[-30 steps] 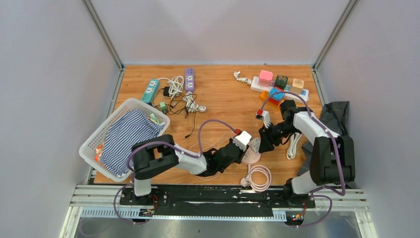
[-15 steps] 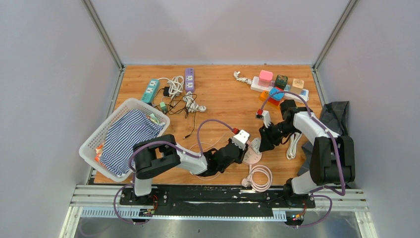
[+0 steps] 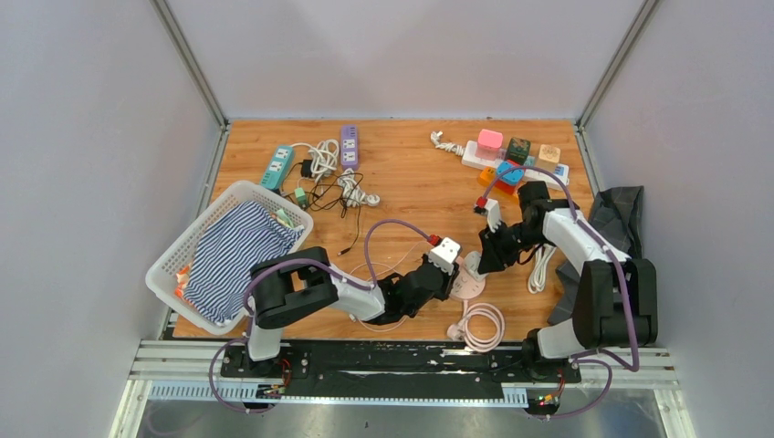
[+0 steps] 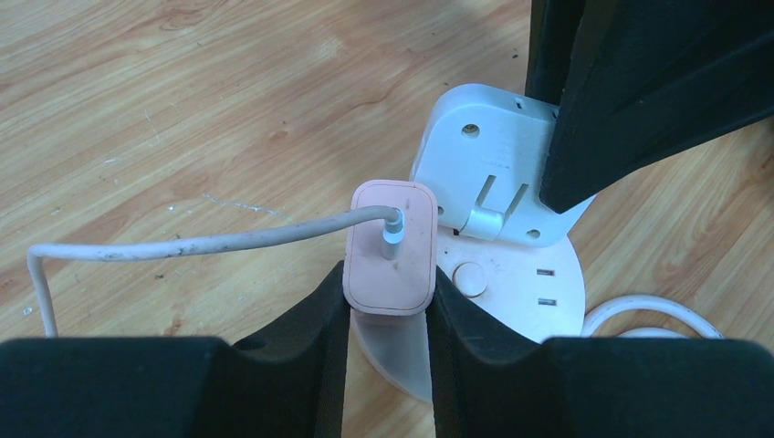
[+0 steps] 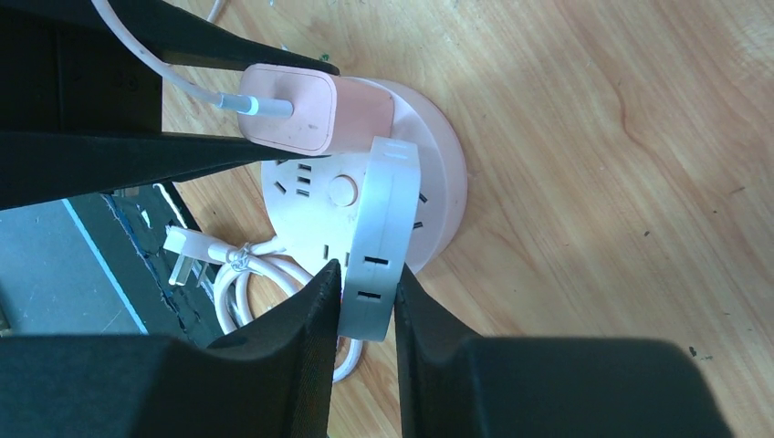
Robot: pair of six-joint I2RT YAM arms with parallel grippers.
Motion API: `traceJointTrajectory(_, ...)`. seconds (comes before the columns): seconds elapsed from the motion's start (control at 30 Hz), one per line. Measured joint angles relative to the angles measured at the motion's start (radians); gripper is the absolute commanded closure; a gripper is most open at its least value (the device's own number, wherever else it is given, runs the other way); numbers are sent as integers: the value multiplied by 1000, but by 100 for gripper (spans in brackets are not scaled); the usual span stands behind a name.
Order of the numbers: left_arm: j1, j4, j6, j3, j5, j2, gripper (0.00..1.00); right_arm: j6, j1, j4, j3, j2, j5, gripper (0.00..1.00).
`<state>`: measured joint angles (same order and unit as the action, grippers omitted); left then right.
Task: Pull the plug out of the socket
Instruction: Remove the plug from the socket.
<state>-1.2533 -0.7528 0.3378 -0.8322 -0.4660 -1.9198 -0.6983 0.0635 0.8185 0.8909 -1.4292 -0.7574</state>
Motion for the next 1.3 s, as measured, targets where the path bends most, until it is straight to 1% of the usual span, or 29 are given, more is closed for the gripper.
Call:
traceJointTrajectory(0.1,0,-5,0,0,-1,-2,100,5,0,-7,-4,6,0,99)
traceJointTrajectory(0.13,0,-5,0,0,-1,-2,100,6,0,-7,-4,6,1,100)
traceJointTrajectory(0.6,1,-7,3,1,2,-2,100,3,51,-27,-13,44,59,100)
traceJointTrajectory(1.03,1,-21,8,11,-1,-2,100,-22,87,-22,-1,39,85,100)
traceJointTrajectory(1.3,2,-24,14,12,2,-2,100,61,86,-44,-5,45,132,100)
